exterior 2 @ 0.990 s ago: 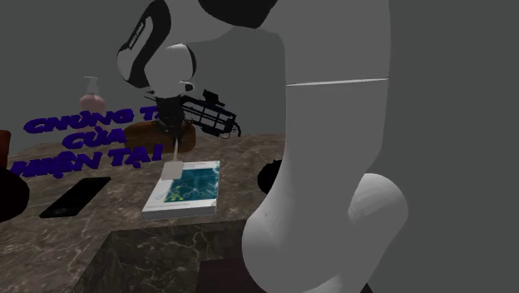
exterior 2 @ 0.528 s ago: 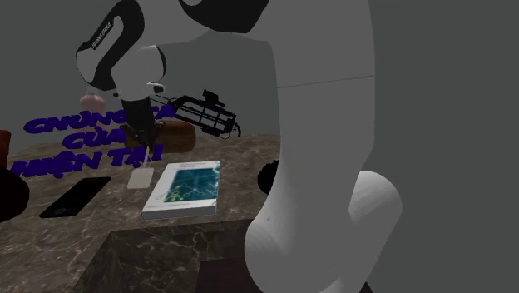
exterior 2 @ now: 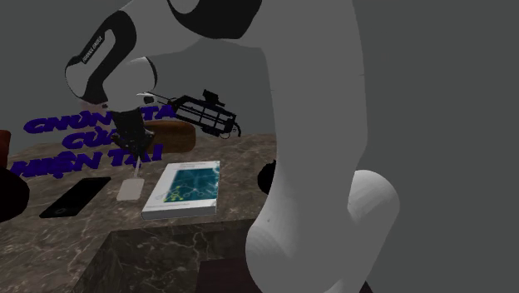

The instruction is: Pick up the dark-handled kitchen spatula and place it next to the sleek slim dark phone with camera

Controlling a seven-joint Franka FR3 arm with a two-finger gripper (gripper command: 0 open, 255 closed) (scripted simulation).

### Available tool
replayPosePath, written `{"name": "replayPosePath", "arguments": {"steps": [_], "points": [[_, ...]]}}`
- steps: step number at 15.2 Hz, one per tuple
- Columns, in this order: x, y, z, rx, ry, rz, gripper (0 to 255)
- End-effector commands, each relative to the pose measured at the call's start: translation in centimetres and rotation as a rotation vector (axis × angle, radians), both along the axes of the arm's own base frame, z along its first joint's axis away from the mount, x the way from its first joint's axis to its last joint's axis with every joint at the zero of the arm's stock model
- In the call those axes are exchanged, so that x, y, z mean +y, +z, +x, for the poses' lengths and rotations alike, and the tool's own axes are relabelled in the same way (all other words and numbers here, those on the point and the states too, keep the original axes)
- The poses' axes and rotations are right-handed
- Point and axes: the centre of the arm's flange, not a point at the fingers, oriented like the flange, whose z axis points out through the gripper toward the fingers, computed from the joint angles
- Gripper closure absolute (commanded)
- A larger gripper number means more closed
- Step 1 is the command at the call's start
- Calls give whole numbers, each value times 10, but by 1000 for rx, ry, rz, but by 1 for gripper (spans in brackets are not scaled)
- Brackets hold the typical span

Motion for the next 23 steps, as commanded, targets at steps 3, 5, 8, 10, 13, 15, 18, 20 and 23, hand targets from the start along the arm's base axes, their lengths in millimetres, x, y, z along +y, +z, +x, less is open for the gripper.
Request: {"name": "replayPosePath", "arguments": {"steps": [3,5,8,10,13,15,18,20,23], "points": [[0,-21,0,0,0,0,255],[0,-32,0,0,0,0,255],[0,-47,0,0,0,0,255],[0,-47,0,0,0,0,255],[0,-47,0,0,0,0,255],[0,-47,0,0,0,0,255],[-3,-46,0,0,0,0,0],[-2,-46,1,0,0,0,0],[0,-21,-1,0,0,0,0]]}}
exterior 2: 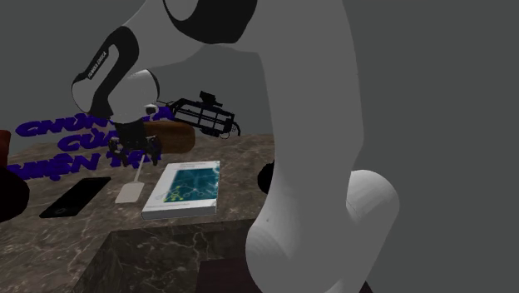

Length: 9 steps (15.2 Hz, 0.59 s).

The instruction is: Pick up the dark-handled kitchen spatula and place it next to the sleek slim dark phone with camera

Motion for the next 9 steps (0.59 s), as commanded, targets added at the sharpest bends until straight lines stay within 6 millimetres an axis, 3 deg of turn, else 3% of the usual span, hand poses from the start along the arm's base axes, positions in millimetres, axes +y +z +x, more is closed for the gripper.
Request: {"name": "replayPosePath", "arguments": {"steps": [1,2,9], "points": [[-1,25,-2,0,0,-1,0],[-1,35,-3,0,0,-1,0],[-1,35,-3,0,0,-1,0]]}}
